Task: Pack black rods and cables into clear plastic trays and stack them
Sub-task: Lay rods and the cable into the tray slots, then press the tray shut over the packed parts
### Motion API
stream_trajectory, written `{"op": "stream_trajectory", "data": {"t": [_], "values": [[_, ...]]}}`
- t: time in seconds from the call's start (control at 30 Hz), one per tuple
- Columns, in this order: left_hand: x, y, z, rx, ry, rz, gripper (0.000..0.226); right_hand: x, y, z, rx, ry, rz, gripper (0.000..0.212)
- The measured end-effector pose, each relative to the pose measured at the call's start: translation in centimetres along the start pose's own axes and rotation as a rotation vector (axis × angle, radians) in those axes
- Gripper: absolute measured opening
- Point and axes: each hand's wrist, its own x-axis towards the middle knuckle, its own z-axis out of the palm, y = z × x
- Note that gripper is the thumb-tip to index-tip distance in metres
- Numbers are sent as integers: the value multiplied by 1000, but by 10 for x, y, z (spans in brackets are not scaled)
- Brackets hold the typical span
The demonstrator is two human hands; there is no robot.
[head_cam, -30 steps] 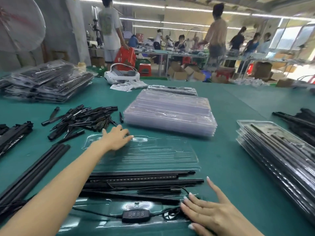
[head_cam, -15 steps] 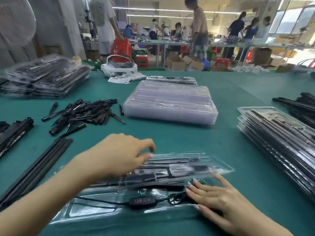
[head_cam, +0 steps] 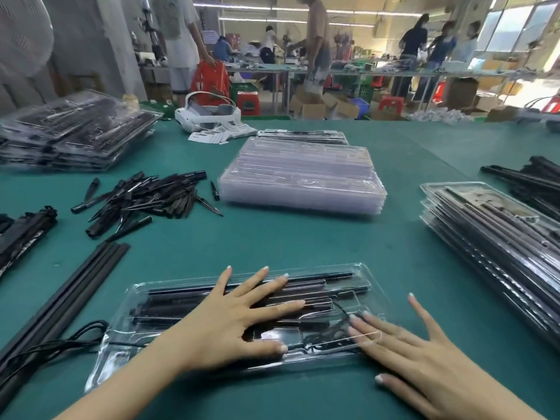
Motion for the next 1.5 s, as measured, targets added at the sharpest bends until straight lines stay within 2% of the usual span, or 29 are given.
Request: {"op": "stream_trajectory", "data": {"t": [0.1,0.2,0.23,0.3,0.4,0.5,0.57,0.77,0.9,1.07,1.13,1.23,1.3,1.4,1.43,1.5], "values": [[0,2,-1,-9,-26,-15,60,-25,6,-9,12,173,43,38],[4,3,-3,4,-51,-26,62,-39,3,-25,304,357,349,29],[5,4,-3,21,-66,-31,63,-36,3,-28,375,359,410,30],[7,5,-5,27,-84,-39,64,-17,1,-28,374,235,407,40],[5,10,-2,7,-41,-26,59,21,0,-22,310,-51,333,54],[1,12,3,45,17,-7,58,46,-4,-8,290,-294,354,50],[1,12,4,31,18,-5,58,54,-7,0,275,-393,362,53],[11,15,-5,-32,-3,-22,59,56,-11,8,238,-497,372,50],[34,35,-3,5,52,63,70,56,-10,10,259,-502,357,53],[39,37,8,-32,44,102,95,51,1,15,516,-382,345,60],[39,35,7,-51,29,108,88,46,7,17,732,-272,388,64],[40,35,8,-54,12,110,74,35,17,9,1242,-100,468,87],[39,35,7,-68,0,112,73,29,21,7,1207,-80,378,88],[39,35,5,-76,-16,116,77,31,24,9,1005,-23,295,47],[38,36,5,-84,-17,112,77,32,25,8,978,-10,276,40],[38,36,3,-127,-13,103,72,31,27,8,962,-27,242,40]]}}
